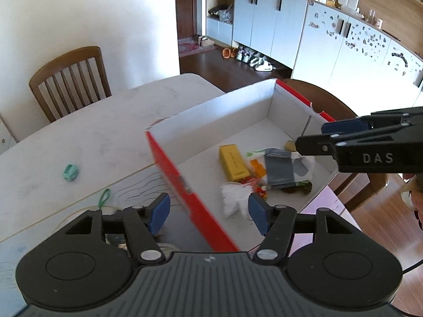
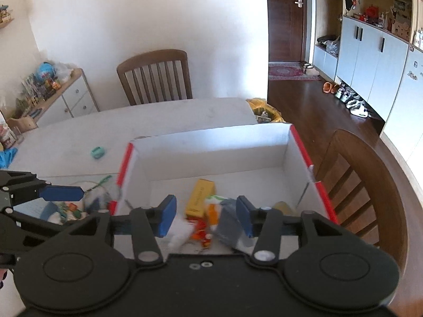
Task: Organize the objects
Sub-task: 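Move both grippers back over the pile of items on the table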
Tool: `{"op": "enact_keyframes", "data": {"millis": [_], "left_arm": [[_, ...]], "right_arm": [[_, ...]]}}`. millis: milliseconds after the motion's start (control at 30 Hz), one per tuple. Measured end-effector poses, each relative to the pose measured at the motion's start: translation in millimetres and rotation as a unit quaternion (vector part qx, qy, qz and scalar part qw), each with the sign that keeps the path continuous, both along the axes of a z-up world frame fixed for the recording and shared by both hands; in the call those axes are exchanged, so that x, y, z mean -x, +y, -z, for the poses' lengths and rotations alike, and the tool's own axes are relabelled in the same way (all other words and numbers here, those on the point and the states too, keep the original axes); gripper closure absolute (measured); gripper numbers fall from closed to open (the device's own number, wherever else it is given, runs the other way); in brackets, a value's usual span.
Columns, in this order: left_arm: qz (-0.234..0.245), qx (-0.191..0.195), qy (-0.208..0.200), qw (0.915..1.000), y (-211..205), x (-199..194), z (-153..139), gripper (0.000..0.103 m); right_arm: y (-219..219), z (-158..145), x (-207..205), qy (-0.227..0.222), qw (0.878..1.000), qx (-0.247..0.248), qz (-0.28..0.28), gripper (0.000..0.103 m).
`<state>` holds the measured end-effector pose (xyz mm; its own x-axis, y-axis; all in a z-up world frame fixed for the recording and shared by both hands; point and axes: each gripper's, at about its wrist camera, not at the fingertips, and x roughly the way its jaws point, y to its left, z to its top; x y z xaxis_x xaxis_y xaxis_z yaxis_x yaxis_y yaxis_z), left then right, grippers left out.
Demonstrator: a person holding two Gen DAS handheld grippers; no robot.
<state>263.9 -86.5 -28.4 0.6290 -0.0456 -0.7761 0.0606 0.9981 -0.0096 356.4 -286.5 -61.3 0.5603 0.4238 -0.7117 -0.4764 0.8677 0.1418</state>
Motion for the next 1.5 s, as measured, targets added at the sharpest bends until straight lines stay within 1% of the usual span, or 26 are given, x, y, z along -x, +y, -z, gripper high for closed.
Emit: {"op": "enact_keyframes", "data": {"millis": [67, 133, 267, 467, 500, 567, 700, 867, 1000, 1133, 1300, 1433, 1500], "left_arm": [[-0.001, -0.001, -0.004, 1.0000, 10, 8, -2, 0.034], [-0.003, -0.002, -0.006, 1.0000, 21, 15, -2, 0.032], [-0.011, 0.000, -0.003, 0.9999, 44, 30, -1, 0.032], [-0.026, 0.012, 0.003, 0.9996, 82, 49, 3, 0.027], [-0.028, 0.013, 0.004, 0.9995, 86, 52, 4, 0.025], [-0.031, 0.011, 0.003, 0.9995, 96, 58, 6, 0.021], [-0.038, 0.007, -0.003, 0.9993, 117, 68, 10, 0.020], [-0.050, 0.013, 0.002, 0.9987, 141, 76, 19, 0.019], [-0.058, 0.009, 0.003, 0.9983, 158, 83, 28, 0.019], [-0.066, 0.013, 0.005, 0.9977, 177, 87, 39, 0.014], [-0.067, 0.013, 0.008, 0.9976, 195, 88, 56, 0.012], [-0.067, 0.025, 0.013, 0.9974, 207, 88, 74, 0.008], [-0.067, 0.027, 0.014, 0.9973, 209, 88, 83, 0.004]], "right_arm": [[6, -2, 8, -0.001, 1.000, -0.005, 0.002, 0.048], [14, -3, 17, -0.002, 1.000, -0.007, 0.001, 0.047], [28, -4, 32, 0.003, 1.000, -0.015, 0.000, 0.045], [51, -4, 54, 0.008, 1.000, -0.027, 0.005, 0.040], [54, -3, 57, 0.009, 1.000, -0.028, 0.005, 0.039], [62, -2, 64, 0.009, 1.000, -0.028, 0.009, 0.030], [76, 3, 75, 0.011, 0.999, -0.028, 0.016, 0.025], [90, 10, 87, 0.014, 0.999, -0.027, 0.026, 0.018], [100, 18, 94, 0.021, 0.999, -0.031, 0.035, 0.015], [112, 25, 101, 0.023, 0.999, -0.031, 0.035, 0.013], [129, 34, 109, 0.025, 0.999, -0.021, 0.020, 0.013], [143, 44, 114, 0.027, 1.000, -0.008, 0.005, 0.013], [148, 49, 113, 0.031, 1.000, -0.001, 0.004, 0.013]]}}
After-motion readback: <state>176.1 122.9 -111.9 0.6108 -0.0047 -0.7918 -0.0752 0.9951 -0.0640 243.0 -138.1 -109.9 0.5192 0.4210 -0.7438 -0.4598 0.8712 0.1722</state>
